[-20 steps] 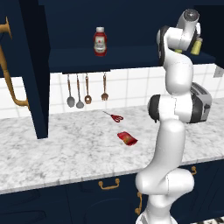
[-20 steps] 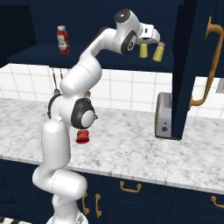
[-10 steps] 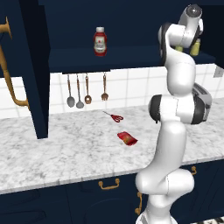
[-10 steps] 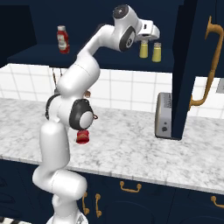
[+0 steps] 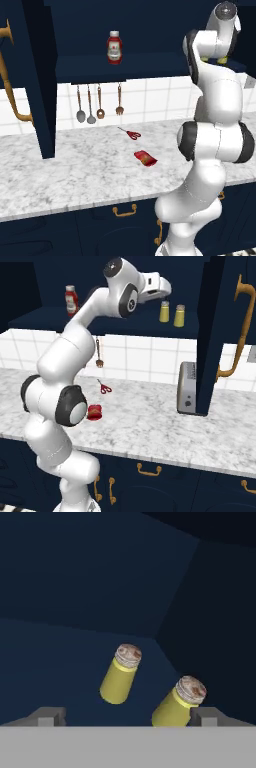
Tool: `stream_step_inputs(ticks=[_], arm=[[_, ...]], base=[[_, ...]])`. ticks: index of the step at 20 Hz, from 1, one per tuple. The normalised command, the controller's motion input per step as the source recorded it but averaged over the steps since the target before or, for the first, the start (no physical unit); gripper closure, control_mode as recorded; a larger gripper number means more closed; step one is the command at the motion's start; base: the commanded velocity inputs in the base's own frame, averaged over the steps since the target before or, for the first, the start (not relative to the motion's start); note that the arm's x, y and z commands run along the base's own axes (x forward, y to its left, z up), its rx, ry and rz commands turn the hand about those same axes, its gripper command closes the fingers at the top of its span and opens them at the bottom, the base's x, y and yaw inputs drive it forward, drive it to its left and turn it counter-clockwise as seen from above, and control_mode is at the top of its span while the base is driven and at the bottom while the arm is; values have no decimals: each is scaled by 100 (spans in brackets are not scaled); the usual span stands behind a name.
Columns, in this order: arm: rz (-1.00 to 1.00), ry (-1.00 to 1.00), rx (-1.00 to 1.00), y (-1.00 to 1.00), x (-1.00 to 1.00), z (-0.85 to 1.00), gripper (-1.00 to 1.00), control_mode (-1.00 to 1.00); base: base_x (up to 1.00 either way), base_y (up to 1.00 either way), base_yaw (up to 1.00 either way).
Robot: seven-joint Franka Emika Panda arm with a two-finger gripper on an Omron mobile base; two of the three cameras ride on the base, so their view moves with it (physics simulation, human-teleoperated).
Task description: Put the shaker and condiment bottle from the counter next to their counterparts in the cabinet.
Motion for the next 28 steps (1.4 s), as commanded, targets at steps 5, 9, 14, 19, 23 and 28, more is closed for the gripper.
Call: stream_step_inputs(ticks=[5, 9, 14, 19, 23, 28], arm=[[-15, -2, -17, 46, -100, -69, -100, -100], [-9, -4, 0, 57, -100, -44, -100, -100], [-1, 0, 11, 66, -92, -28, -100, -100], [0, 11, 38, 68, -50, -32, -100, -100], [6, 31, 29, 47, -49, -53, -100, -100], [13, 37, 8, 38, 1, -28, -100, -100]], base=[[0, 0, 0], [0, 0, 0], [0, 0, 0], [0, 0, 0], [0, 0, 0], [0, 0, 0]])
